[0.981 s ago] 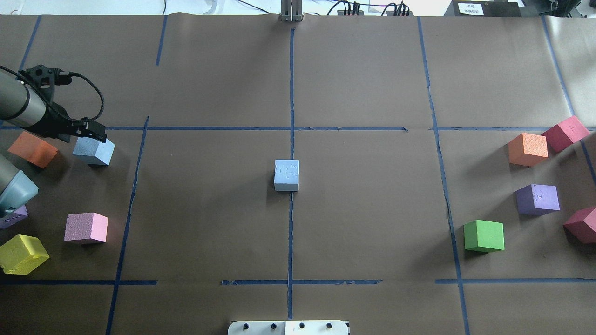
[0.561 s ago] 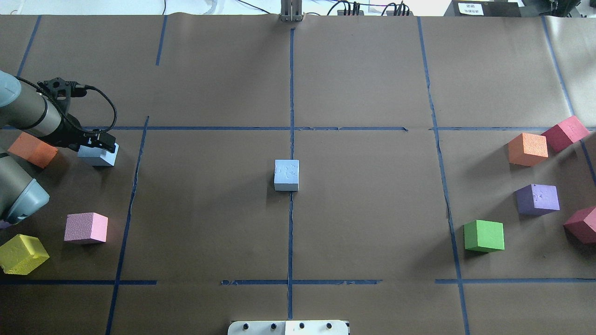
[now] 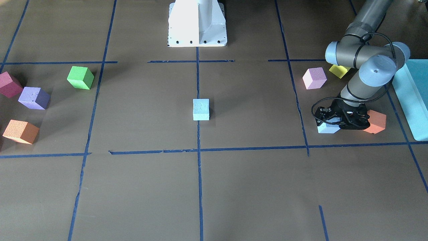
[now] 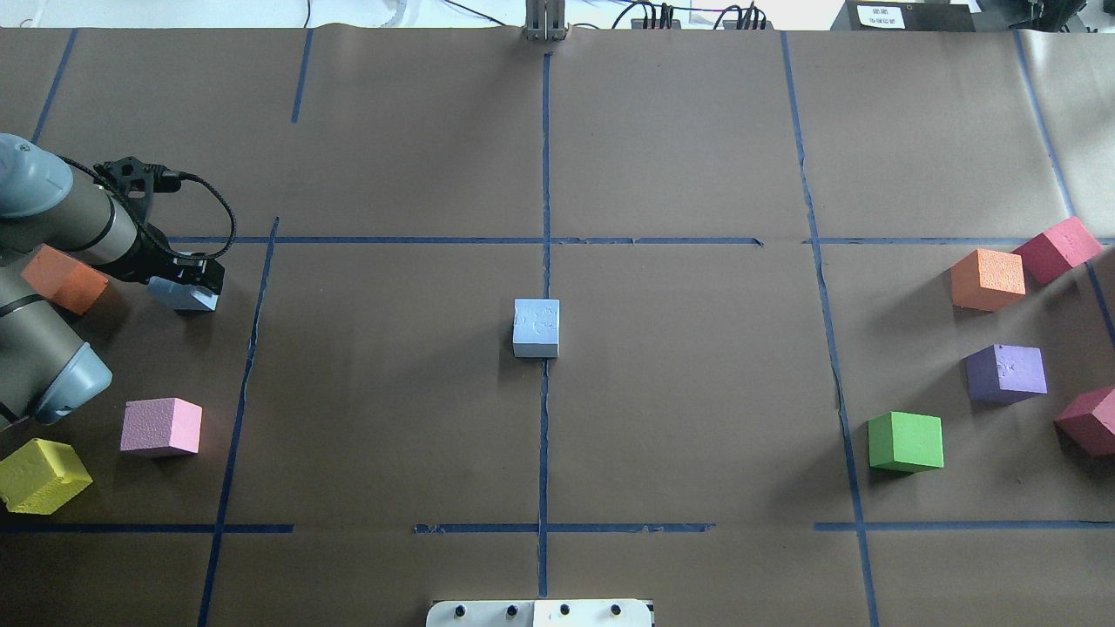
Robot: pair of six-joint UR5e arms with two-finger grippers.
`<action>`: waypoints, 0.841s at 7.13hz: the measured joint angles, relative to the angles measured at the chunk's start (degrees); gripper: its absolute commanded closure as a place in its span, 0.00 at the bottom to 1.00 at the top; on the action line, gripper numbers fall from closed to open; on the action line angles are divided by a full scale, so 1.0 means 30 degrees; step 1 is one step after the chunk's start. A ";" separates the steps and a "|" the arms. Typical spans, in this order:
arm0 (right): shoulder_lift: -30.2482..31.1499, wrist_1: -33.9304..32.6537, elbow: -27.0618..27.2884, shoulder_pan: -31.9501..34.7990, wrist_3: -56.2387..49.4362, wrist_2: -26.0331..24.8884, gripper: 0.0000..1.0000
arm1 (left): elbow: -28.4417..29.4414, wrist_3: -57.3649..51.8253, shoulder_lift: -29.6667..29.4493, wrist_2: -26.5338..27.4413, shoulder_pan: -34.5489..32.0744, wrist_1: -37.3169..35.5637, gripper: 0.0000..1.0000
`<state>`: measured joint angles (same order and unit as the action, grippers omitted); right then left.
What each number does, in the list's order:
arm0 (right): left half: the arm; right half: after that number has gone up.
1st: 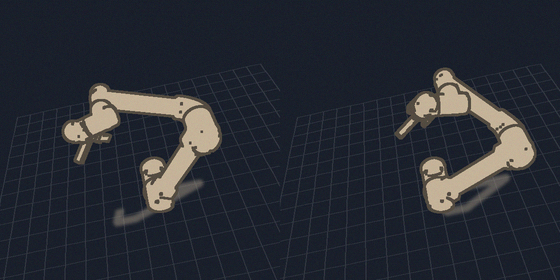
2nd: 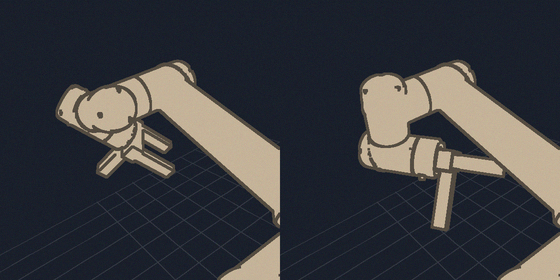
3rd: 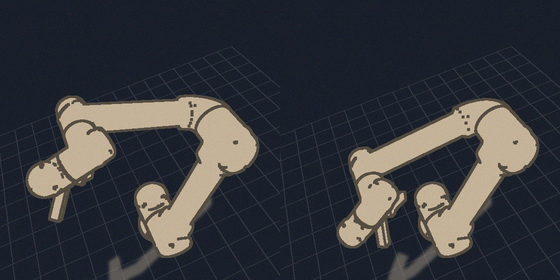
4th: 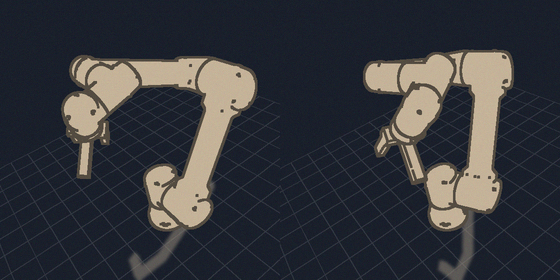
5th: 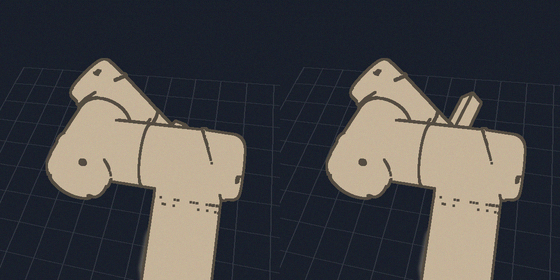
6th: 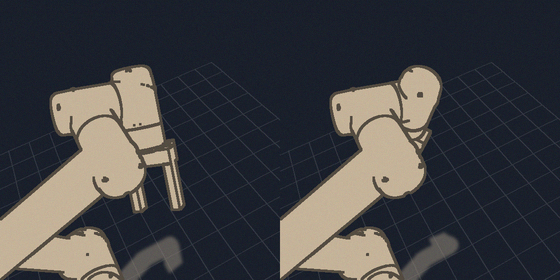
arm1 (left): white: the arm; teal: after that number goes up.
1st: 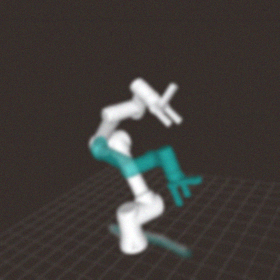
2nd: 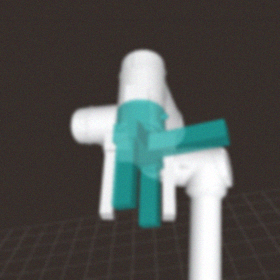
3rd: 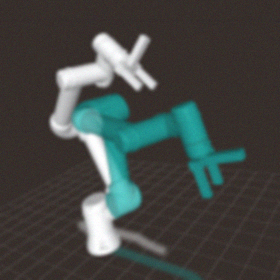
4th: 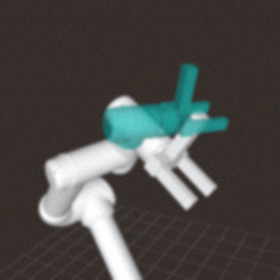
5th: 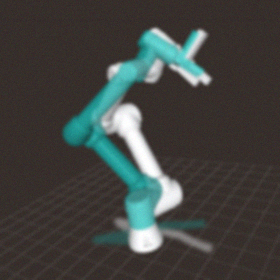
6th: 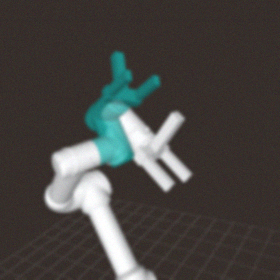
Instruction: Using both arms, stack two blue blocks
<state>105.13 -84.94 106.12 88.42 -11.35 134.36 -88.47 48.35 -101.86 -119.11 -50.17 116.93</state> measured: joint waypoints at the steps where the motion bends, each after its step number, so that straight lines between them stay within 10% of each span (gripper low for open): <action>1: -0.0002 0.0006 -0.0001 0.0000 0.0020 0.0020 0.00 | -0.0290 0.0036 -0.0253 -0.0064 0.0010 -0.0218 0.90; 6: 0.0024 0.0013 0.0000 0.0001 0.0042 0.0091 0.00 | -0.2879 0.1188 -0.8159 0.0814 0.2663 -0.9809 0.85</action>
<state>105.20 -84.90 106.12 88.42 -11.23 134.64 -97.11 51.91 -126.34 -116.67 -42.18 87.50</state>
